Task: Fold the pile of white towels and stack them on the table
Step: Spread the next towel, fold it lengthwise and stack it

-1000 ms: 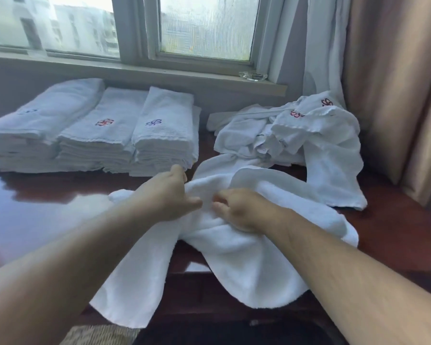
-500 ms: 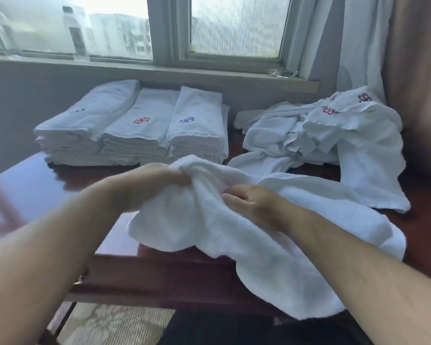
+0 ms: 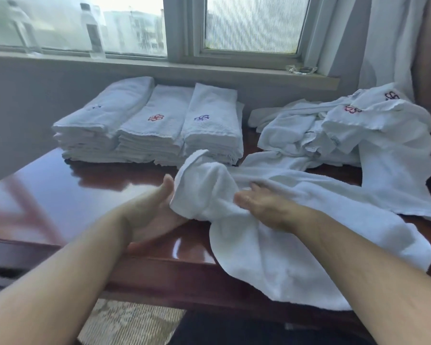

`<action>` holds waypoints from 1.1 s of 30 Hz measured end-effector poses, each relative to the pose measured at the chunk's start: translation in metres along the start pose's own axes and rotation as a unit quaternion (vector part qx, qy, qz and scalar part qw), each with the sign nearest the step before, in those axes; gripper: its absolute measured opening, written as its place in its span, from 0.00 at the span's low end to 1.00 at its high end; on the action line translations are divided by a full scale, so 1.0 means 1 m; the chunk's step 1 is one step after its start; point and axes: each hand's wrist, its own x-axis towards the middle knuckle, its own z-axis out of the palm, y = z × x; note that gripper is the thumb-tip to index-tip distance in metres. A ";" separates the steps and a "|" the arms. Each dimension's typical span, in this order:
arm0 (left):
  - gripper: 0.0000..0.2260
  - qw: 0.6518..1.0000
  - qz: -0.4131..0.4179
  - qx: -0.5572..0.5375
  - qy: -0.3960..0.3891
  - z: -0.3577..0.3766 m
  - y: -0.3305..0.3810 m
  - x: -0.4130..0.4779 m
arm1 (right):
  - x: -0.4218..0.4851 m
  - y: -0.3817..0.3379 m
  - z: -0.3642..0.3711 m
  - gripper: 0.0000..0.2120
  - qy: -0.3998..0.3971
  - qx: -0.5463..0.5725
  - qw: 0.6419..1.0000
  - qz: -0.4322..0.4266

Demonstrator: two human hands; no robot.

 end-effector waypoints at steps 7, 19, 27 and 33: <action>0.13 0.912 -0.018 0.386 0.135 0.017 0.004 -0.001 | 0.012 0.000 0.009 0.30 0.057 -0.098 0.993 0.031; 0.18 0.933 -0.063 0.126 0.332 0.036 0.048 0.027 | 0.002 0.009 0.007 0.23 0.065 -0.005 0.998 -0.017; 0.28 0.971 -0.039 0.170 0.164 0.022 0.051 -0.006 | 0.011 -0.002 0.013 0.24 0.088 -0.104 0.991 0.002; 0.05 0.850 -0.037 0.454 0.265 0.040 0.046 0.000 | 0.009 -0.004 0.016 0.30 0.085 -0.081 0.993 0.016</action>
